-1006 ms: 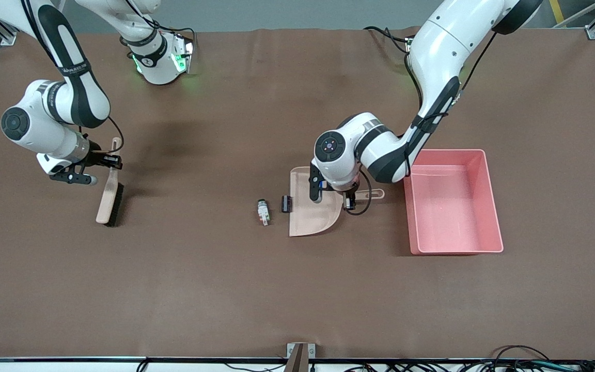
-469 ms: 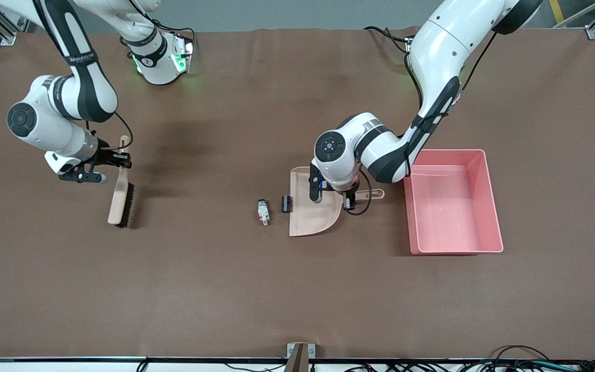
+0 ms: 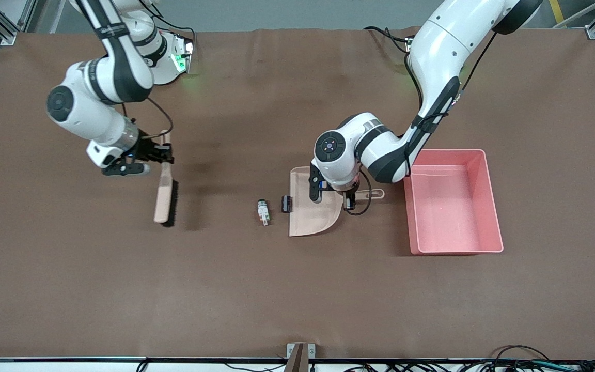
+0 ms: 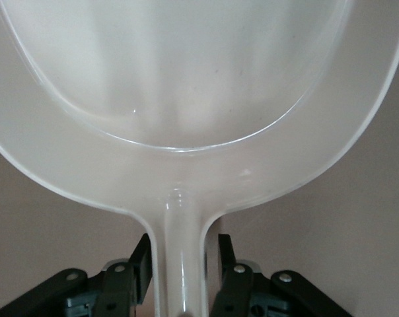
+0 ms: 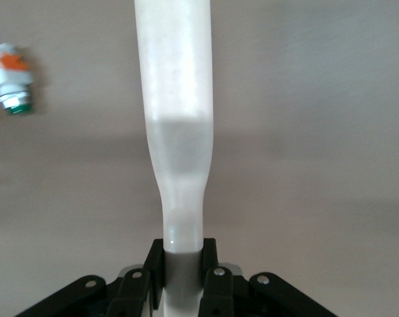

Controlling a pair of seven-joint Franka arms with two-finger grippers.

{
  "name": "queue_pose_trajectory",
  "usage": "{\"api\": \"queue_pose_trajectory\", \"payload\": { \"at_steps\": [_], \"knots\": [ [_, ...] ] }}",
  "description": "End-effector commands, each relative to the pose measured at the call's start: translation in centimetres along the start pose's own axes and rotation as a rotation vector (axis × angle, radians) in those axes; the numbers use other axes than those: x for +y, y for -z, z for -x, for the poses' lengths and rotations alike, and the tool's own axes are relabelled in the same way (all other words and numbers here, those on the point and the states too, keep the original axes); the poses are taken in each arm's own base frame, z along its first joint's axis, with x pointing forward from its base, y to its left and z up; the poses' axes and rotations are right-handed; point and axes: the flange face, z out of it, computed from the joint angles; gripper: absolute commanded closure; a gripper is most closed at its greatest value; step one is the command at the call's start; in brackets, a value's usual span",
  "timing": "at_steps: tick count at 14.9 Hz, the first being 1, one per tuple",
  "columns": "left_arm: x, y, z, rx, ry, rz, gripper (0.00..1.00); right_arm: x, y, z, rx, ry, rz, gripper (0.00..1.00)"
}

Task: Clean e-waste and dump in bin
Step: 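Lift the white brush with the right gripper and carry it toward the components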

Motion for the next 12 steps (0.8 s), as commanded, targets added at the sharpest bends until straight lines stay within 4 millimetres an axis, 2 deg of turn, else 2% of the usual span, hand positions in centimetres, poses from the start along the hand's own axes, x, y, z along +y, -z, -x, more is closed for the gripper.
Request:
{"api": "queue_pose_trajectory", "payload": {
  "at_steps": [1, 2, 4, 5, 8, 9, 10, 12],
  "knots": [
    [-0.2, 0.3, -0.2, 0.0, -0.009, -0.023, 0.58, -6.1, 0.7, 1.1, 0.006, -0.054, -0.024, 1.0],
    [-0.2, 0.4, -0.1, 0.0, -0.008, -0.024, 0.59, -8.5, 1.1, 1.3, 0.012, -0.059, -0.029, 1.0],
    [-0.2, 0.5, -0.2, 0.003, -0.009, -0.026, 0.6, -12.7, -1.2, 1.4, -0.009, -0.059, -0.016, 1.0],
    [-0.3, 0.5, -0.1, 0.001, -0.008, -0.025, 0.62, -13.8, -2.3, 0.6, -0.017, -0.076, -0.012, 1.0],
    [-0.2, 0.5, -0.2, 0.002, -0.007, -0.025, 0.65, -16.0, -5.7, -2.9, -0.06, -0.257, -0.041, 1.0],
    [-0.3, 0.5, -0.1, 0.001, -0.006, -0.025, 0.67, -16.4, -6.4, -3.5, -0.071, -0.286, -0.06, 1.0],
    [-0.2, 0.5, -0.2, 0.003, -0.009, -0.026, 0.68, -16.1, -6.9, -4.3, -0.073, -0.299, -0.061, 1.0],
    [-0.2, 0.4, -0.2, 0.003, -0.009, -0.025, 0.7, -17.9, -8.6, -3.4, -0.06, -0.255, -0.05, 1.0]
  ]
}}
